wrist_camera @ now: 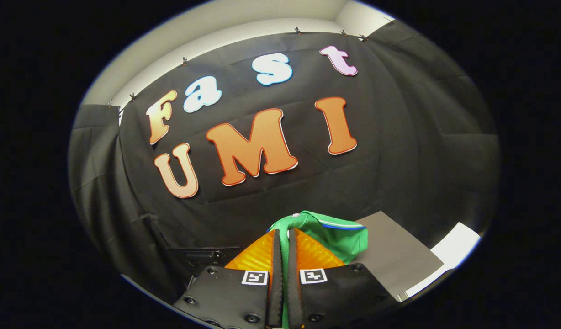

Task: Put the clothes into the washing machine and then close the washing machine lid.

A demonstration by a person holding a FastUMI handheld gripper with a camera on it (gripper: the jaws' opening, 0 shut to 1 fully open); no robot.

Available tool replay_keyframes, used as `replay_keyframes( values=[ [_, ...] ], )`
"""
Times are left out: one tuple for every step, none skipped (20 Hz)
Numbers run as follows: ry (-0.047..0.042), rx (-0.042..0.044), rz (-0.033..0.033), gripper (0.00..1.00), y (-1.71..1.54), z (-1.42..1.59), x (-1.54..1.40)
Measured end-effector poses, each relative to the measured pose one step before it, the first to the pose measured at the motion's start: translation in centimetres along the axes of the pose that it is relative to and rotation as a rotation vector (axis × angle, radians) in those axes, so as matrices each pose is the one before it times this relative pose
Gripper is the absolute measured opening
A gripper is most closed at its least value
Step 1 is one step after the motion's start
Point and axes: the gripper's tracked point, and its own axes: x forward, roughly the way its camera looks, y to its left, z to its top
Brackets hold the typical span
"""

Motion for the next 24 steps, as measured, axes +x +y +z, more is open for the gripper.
replay_keyframes(
  values=[
    [-0.01351,-0.00342,0.00847,0.12,1.016,0.458,-0.614],
    [-0.00841,-0.00496,0.00771,0.12,0.972,0.354,-0.473],
    [-0.01073,-0.00766,0.00895,0.12,1.032,0.241,-0.614],
    [-0.00284,-0.00884,0.00647,0.12,0.957,0.17,-0.322],
    [-0.00347,-0.00364,0.00633,0.12,1.009,0.251,-0.366],
    [-0.00416,-0.00494,0.00852,0.12,1.1,0.087,-0.22],
    [-0.00473,-0.00131,0.00534,0.12,1.058,0.238,-0.296],
    [-0.00411,0.00399,0.00814,0.12,1.015,-0.002,-0.171],
    [-0.00921,0.00683,0.01001,0.12,1.287,0.261,-0.445],
    [-0.00464,0.00365,0.01256,0.12,1.34,-0.038,-0.186],
    [-0.00211,0.00178,0.0052,0.12,1.131,-0.06,-0.187],
    [0.00177,0.0021,0.01019,0.12,1.3,-0.281,0.0],
    [0.00135,-0.00296,0.01081,0.12,1.496,-0.253,-0.013],
    [0.00413,-0.00372,0.00658,0.12,1.275,-0.414,0.277],
    [0.00902,0.00097,0.01597,0.12,1.615,-0.495,0.297],
    [0.00641,0.00131,0.01372,0.12,1.494,-0.484,0.378],
    [0.01025,0.00099,0.01499,0.12,1.363,-0.607,0.426],
    [0.00684,0.00056,0.01433,0.12,1.221,-0.764,0.541],
    [0.01397,0.00556,0.01412,0.12,1.254,-0.931,0.68],
    [0.01378,0.0103,0.01249,0.12,1.129,-1.043,0.815],
    [0.01511,0.00851,0.01178,0.12,1.002,-1.241,0.736],
    [0.01923,0.00629,0.01065,0.12,0.84,-1.362,0.914],
    [0.02198,0.00397,0.00649,0.12,0.552,-1.505,1.057],
    [0.025,0.00719,0.00655,0.12,0.526,-1.398,1.119]
  ],
)
